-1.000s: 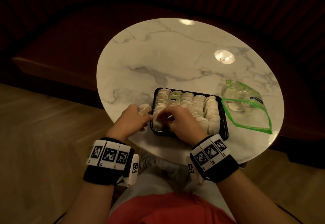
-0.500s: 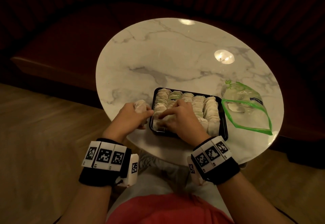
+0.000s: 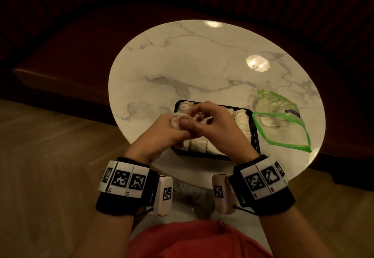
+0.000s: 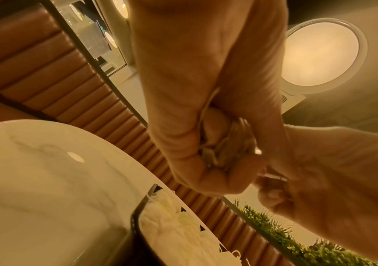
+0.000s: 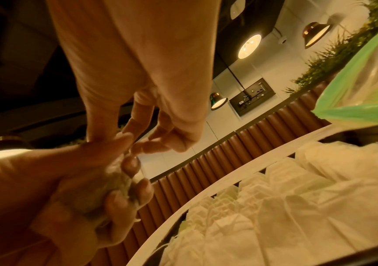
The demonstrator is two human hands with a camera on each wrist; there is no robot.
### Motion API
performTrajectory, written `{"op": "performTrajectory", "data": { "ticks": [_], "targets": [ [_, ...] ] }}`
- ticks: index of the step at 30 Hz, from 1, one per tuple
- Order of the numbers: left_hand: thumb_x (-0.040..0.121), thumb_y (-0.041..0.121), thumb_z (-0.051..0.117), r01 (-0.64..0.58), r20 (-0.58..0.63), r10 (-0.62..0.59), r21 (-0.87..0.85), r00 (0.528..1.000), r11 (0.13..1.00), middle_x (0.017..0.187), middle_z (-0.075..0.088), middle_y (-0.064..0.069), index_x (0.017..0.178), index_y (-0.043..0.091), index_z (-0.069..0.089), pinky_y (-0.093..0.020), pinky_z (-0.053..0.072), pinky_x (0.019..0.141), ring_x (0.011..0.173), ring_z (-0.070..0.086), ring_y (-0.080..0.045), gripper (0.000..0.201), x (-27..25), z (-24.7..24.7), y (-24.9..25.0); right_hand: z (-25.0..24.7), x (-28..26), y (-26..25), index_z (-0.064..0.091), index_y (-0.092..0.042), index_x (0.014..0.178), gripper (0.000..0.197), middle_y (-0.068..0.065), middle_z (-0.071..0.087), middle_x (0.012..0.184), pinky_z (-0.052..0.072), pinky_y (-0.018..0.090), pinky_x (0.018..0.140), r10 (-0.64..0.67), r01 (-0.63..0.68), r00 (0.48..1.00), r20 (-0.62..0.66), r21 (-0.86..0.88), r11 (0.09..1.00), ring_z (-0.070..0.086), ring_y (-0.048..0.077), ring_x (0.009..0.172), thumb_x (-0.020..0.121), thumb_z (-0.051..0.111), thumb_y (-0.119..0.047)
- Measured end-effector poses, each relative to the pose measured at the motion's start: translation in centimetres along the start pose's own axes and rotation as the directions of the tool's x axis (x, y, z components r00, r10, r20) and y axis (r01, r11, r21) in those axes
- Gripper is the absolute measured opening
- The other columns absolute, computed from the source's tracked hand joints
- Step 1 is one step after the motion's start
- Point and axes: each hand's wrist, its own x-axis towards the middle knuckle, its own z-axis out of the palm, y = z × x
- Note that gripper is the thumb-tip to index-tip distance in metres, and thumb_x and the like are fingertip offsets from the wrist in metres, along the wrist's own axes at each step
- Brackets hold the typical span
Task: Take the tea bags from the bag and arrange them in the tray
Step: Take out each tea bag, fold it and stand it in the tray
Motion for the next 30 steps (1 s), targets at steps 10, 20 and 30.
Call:
{"op": "performTrajectory", "data": {
  "ticks": [10, 20, 30],
  "targets": [
    [0.074, 0.041, 0.064, 0.023, -0.018, -0.028, -0.234, 0.999, 0.972, 0.077, 0.069, 0.010, 0.099, 0.021, 0.068, -0.021, 0.051, 0.063, 0.073, 0.062, -0.006, 0.032, 0.1, 0.6, 0.4, -2.2, -0.5, 0.7, 0.070, -0.006, 0.108, 0.019, 0.001, 0.073, 0.093, 0.047, 0.013, 0.068, 0.045, -0.011, 0.993, -0.107, 0.304, 0.952, 0.064, 0.001, 0.079, 0.090, 0.064, -0.005],
    [0.079, 0.029, 0.064, -0.004, -0.114, -0.083, -0.607, 0.990, 0.795, 0.106, 0.073, -0.008, 0.113, 0.009, 0.068, -0.022, 0.057, 0.070, 0.089, 0.070, -0.015, 0.040, 0.4, 1.0, 0.9, -3.1, -0.6, 1.2, 0.064, -0.007, 0.097, 0.014, 0.002, 0.069, 0.097, 0.052, 0.024, 0.083, 0.000, 0.029, 0.997, -0.073, 0.401, 0.916, 0.067, 0.014, 0.094, 0.095, 0.054, 0.002],
    [0.085, 0.007, 0.065, -0.050, -0.126, -0.017, -0.511, 0.992, 0.858, 0.091, 0.074, -0.003, 0.112, 0.014, 0.069, -0.019, 0.054, 0.062, 0.076, 0.068, -0.011, 0.028, 0.7, 1.5, 1.0, -2.3, -0.8, 0.7, 0.057, -0.008, 0.115, 0.019, 0.016, 0.065, 0.109, 0.053, 0.026, 0.085, 0.138, -0.025, 0.978, -0.153, 0.578, 0.816, 0.067, 0.019, 0.098, 0.096, 0.054, -0.008]
  ]
}}
